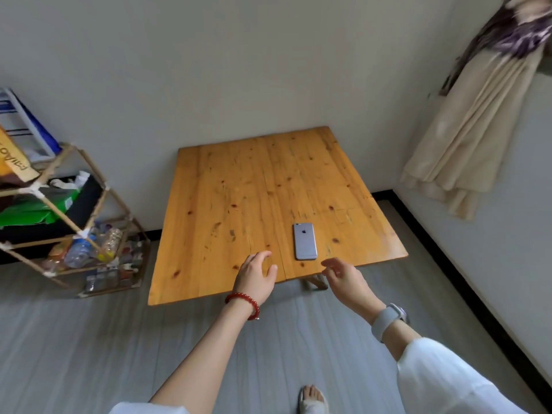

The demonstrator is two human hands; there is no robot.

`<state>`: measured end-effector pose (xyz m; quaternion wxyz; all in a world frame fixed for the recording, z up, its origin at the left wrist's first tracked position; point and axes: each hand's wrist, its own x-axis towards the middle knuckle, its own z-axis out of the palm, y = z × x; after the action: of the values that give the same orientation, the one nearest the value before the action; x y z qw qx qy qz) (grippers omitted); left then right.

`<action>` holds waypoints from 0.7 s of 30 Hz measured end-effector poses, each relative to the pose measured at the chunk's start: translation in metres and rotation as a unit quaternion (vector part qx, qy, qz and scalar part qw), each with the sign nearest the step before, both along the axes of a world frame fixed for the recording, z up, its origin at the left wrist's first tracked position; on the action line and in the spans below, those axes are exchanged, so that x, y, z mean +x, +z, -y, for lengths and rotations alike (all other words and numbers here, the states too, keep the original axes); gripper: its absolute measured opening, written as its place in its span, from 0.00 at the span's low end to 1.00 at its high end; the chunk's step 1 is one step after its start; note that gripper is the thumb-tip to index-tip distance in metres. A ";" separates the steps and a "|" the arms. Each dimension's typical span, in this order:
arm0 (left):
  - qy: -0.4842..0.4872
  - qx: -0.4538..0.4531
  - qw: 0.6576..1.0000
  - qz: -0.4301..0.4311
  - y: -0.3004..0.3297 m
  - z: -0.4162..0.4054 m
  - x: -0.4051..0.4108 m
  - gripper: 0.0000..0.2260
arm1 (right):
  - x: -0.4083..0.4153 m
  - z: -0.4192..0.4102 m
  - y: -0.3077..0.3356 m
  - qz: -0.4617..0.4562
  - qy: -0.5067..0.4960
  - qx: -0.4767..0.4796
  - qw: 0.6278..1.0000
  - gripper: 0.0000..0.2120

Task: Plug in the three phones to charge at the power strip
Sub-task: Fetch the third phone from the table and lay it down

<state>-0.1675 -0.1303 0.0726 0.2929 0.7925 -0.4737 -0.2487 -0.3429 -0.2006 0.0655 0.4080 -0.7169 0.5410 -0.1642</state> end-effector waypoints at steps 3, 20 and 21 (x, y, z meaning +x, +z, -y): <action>0.001 0.061 0.998 -0.009 -0.032 0.043 0.021 0.17 | 0.027 0.049 -0.031 -0.029 -0.011 0.045 0.999 0.15; -0.234 0.272 0.921 0.154 -0.167 0.197 0.132 0.38 | 0.138 0.167 -0.145 -0.280 -0.189 0.167 0.927 0.34; -0.249 0.277 0.913 0.165 -0.171 0.200 0.136 0.39 | 0.143 0.168 -0.148 -0.289 -0.204 0.172 0.919 0.35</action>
<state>-0.0316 -0.3307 -0.0982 -0.0922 0.7283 -0.6090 -0.3003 -0.1995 -0.3681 -0.0828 0.3088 -0.5256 0.7899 0.0662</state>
